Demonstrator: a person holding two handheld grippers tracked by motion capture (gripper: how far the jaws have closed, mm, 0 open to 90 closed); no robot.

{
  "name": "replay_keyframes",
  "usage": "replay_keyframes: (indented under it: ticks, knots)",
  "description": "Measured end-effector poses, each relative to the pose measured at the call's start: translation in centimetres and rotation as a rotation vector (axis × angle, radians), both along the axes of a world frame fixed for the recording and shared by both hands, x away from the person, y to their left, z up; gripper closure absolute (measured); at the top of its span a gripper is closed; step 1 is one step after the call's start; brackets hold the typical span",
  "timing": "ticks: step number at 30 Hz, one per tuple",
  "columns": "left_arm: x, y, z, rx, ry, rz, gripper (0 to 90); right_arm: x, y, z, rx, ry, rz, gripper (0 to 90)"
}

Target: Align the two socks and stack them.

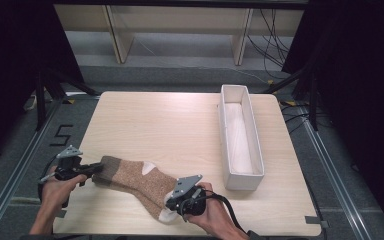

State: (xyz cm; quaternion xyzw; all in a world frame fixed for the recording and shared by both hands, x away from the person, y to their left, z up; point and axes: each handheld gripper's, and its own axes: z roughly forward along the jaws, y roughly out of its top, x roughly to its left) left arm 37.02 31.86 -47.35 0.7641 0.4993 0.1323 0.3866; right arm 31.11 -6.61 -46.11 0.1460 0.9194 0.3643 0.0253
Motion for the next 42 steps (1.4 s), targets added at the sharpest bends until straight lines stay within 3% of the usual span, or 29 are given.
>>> replay_keyframes:
  ticks: [2,5,7,9,12,13,15,18,19,21,22,26,30,31,32,37,38,39,42]
  knots:
    - [-0.1,0.2,0.0,0.031,0.013,-0.023,82.8,0.1,-0.1,-0.1,0.01,-0.005,0.011,83.2]
    - [-0.1,0.0,-0.2,0.015,0.017,-0.013,82.5,-0.2,-0.3,0.1,0.013,0.007,-0.005,82.1]
    - [-0.2,0.1,-0.3,0.029,0.026,-0.019,82.1,-0.3,-0.5,0.3,0.021,-0.002,0.01,80.6]
    - [-0.1,0.2,-0.6,0.048,0.039,-0.034,81.8,-0.6,-0.9,0.6,0.031,0.018,-0.009,79.0]
    - [-0.1,0.1,-0.9,0.047,0.046,-0.025,81.7,-0.4,-1.9,1.3,0.051,-0.016,-0.02,75.5]
    - [-0.2,0.1,-1.0,0.042,0.033,-0.019,81.7,-0.2,-2.4,1.6,0.056,-0.015,-0.043,74.7]
    - [-0.1,0.2,-0.8,0.054,0.052,-0.031,81.7,0.1,-3.1,2.2,0.059,-0.035,-0.073,73.5]
    - [-0.1,0.1,-0.9,0.066,0.033,-0.029,81.7,0.7,-3.5,2.5,0.063,-0.04,-0.101,73.0]
    - [-0.1,0.1,-1.0,0.055,0.034,-0.029,81.7,0.8,-3.4,2.4,0.054,-0.039,-0.094,73.1]
    - [0.0,0.1,-0.9,0.075,0.048,-0.031,81.7,0.9,-2.7,1.9,0.024,-0.029,-0.09,74.4]
    - [0.0,-0.1,-1.0,0.063,0.041,-0.021,81.7,1.1,-2.2,1.5,0.012,-0.038,-0.06,75.3]
    - [0.0,0.0,-1.1,0.066,0.036,-0.025,81.8,1.6,-0.2,0.4,-0.041,0.001,-0.024,78.0]
    - [0.0,0.1,-1.0,0.07,0.059,-0.034,81.8,1.8,0.6,-1.5,-0.111,0.033,-0.015,78.5]
    - [0.0,0.1,-1.1,0.071,0.056,-0.032,81.8,1.7,0.7,-2.1,-0.143,0.042,-0.013,78.8]
    - [0.0,0.0,-1.1,0.068,0.049,-0.024,81.8,1.8,0.7,-2.4,-0.143,0.032,0.003,79.0]
    - [-0.2,-0.2,-1.2,0.066,0.042,-0.026,81.9,1.5,0.7,-2.4,-0.17,0.019,-0.009,81.1]
    - [-0.2,-0.1,-1.0,0.087,0.055,-0.05,81.9,1.6,0.5,-2.3,-0.175,0.023,-0.012,81.5]
    - [-0.3,-0.4,-1.1,0.063,0.043,-0.045,81.9,1.7,0.4,-2.3,-0.181,0.012,-0.013,81.7]
    - [-0.5,-0.9,-0.9,0.074,0.054,-0.075,81.9,1.9,-0.4,-2.2,-0.201,-0.006,-0.019,82.0]
